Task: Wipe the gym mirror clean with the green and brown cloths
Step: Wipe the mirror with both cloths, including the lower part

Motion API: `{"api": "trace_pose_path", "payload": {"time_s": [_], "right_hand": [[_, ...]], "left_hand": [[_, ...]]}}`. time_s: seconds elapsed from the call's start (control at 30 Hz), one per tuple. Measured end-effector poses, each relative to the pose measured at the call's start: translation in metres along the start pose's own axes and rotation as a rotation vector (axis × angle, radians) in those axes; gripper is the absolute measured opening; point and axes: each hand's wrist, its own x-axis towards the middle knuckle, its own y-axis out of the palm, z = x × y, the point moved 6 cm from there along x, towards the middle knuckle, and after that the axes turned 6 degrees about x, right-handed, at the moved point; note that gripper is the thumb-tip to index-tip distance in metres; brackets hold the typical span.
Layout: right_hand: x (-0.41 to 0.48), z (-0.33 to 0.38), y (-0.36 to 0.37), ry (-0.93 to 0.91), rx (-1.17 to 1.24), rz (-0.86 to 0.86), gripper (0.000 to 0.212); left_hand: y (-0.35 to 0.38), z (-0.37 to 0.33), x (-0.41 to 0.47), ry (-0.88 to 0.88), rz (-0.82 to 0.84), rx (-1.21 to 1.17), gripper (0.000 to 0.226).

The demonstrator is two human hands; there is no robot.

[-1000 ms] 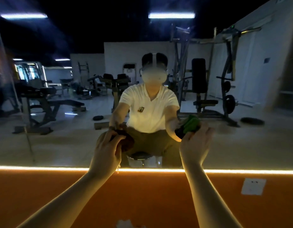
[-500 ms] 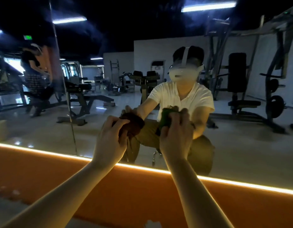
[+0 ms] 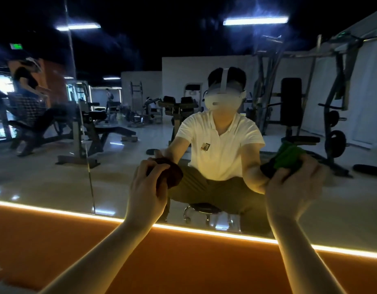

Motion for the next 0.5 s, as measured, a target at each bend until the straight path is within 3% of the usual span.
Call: {"api": "trace_pose_path", "payload": {"time_s": [0.1,0.23,0.3,0.4,0.5], "right_hand": [[-0.033,0.038,0.033,-0.029,0.008,0.086,0.038],[-0.116,0.107,0.093,-0.426,0.067,0.470,0.040],[-0.133,0.115,0.103,-0.550,0.072,0.572,0.042],[-0.114,0.100,0.083,-0.631,0.022,0.543,0.041],[-0.060,0.056,0.043,-0.455,-0.053,0.333,0.030]], "left_hand": [[0.001,0.004,-0.001,-0.001,-0.003,-0.013,0.039],[-0.002,0.004,-0.003,0.059,-0.014,0.012,0.029],[-0.002,0.002,0.000,0.076,-0.017,0.019,0.025],[0.001,0.004,0.001,0.058,-0.019,0.032,0.024],[0.004,0.007,-0.001,0.024,-0.021,0.038,0.035]]}}
